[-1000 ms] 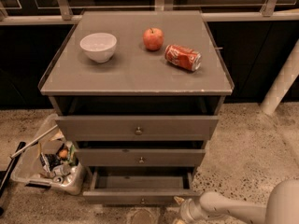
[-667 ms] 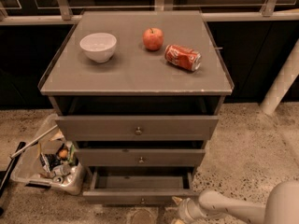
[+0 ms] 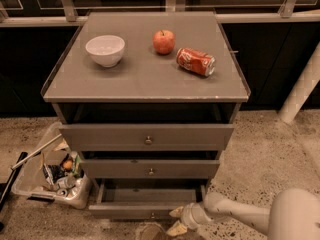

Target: Close bottom drawer

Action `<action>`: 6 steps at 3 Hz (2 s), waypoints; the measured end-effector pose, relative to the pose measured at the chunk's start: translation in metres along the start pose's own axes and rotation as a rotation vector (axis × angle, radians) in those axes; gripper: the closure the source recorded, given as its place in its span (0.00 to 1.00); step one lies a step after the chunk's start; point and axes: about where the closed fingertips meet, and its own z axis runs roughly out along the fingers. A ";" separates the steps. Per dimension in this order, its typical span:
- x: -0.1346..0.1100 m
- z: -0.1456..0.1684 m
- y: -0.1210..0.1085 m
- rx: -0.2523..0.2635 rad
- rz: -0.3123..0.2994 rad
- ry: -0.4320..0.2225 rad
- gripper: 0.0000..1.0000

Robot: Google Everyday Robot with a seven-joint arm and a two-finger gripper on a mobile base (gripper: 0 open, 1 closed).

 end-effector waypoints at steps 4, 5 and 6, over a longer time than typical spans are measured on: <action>-0.010 0.004 -0.060 0.106 -0.010 0.030 0.64; -0.010 0.004 -0.060 0.106 -0.010 0.030 0.42; -0.010 0.004 -0.060 0.106 -0.010 0.030 0.17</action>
Offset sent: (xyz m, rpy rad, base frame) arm 0.1849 -0.0846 -0.0807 -0.2599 -0.1295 -0.2687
